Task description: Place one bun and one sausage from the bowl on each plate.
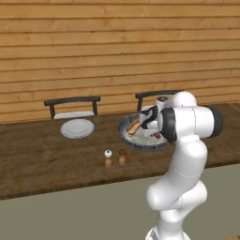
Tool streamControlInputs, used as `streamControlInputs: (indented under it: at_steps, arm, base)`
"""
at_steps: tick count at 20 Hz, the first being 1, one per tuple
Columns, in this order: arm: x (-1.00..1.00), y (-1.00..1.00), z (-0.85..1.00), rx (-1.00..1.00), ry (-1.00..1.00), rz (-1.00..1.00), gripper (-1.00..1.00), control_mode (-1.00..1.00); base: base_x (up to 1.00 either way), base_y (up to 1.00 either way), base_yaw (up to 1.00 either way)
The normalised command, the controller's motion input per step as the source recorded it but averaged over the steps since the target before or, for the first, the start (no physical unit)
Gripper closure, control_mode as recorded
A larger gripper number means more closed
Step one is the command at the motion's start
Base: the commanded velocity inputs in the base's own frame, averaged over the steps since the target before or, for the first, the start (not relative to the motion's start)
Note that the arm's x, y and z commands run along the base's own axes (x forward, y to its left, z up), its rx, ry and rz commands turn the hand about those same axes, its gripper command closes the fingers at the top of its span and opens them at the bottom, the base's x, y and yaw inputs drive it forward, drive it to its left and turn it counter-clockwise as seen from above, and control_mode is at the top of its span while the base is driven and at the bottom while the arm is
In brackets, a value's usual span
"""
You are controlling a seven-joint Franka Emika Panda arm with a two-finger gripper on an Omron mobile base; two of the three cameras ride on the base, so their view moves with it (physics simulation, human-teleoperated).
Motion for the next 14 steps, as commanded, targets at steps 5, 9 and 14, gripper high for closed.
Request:
streamControlInputs:
  at_steps: [5,9,14]
  arm:
    - [-0.26,0.01,0.52,0.00,0.00,0.00,1.00,-1.00]
    - [-0.20,0.51,0.68,0.00,0.00,0.00,1.00,-1.00]
    - [-0.03,0.72,0.67,0.00,-0.03,0.00,1.00,-1.00]
  base:
    - [0.00,0.00,0.00]
    - [0.00,0.00,0.00]
    - [0.00,0.00,0.00]
